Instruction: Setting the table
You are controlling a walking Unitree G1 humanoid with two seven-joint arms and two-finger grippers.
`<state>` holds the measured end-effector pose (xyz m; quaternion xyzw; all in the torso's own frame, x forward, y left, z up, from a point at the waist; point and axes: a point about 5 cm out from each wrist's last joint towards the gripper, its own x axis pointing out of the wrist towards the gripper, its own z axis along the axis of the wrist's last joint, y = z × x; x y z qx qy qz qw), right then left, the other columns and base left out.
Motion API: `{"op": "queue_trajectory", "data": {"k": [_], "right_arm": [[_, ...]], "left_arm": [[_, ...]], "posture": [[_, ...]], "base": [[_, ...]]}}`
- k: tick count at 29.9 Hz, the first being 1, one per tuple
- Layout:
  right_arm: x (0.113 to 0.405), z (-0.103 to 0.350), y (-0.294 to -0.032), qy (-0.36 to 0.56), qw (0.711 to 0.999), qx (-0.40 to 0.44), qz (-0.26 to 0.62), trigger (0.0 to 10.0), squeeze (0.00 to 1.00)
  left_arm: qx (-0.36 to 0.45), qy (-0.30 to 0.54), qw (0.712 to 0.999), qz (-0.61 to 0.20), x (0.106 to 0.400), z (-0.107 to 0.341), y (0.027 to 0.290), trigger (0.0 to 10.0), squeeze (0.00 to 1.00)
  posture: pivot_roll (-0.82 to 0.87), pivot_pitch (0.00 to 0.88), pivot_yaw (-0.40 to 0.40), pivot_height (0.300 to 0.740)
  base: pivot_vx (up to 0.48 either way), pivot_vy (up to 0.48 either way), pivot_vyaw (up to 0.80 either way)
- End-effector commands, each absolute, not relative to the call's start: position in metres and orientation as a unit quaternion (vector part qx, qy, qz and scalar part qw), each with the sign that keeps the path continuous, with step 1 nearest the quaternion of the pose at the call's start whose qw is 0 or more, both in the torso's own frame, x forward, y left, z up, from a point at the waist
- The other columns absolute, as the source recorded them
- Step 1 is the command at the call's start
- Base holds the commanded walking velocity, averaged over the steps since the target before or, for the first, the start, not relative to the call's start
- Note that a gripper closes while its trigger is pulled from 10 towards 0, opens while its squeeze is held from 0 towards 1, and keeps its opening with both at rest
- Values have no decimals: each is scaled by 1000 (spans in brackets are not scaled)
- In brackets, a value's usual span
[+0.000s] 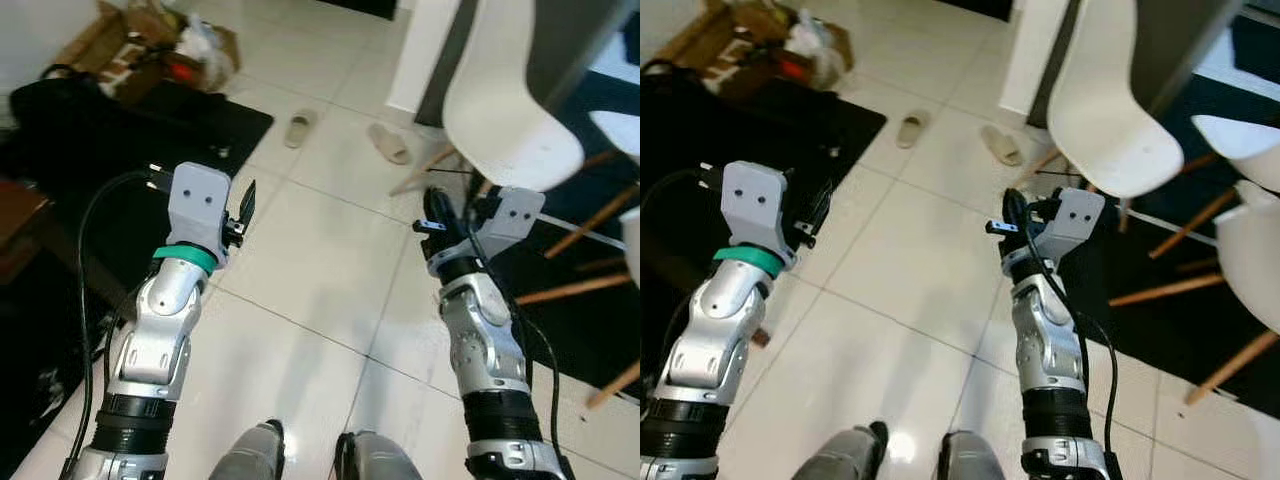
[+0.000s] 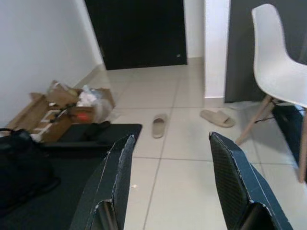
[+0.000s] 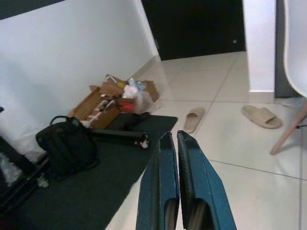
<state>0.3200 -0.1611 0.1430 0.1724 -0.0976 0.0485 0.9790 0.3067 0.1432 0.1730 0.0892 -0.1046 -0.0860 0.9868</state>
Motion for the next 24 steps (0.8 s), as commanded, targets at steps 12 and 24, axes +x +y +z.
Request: {"op": "queue_trajectory", "data": {"k": [12, 24], "right_arm": [[319, 148, -164, -103, 977, 179, 45, 10000, 0], [318, 146, -164, -100, 978, 180, 42, 10000, 0]], "left_arm": [[91, -88, 988, -85, 306, 169, 143, 10000, 0], [94, -87, 988, -84, 307, 170, 143, 10000, 0]], "posture": [[68, 49, 10, 740], [71, 55, 17, 740]], "base": [[0, 0, 800], [0, 0, 800]]}}
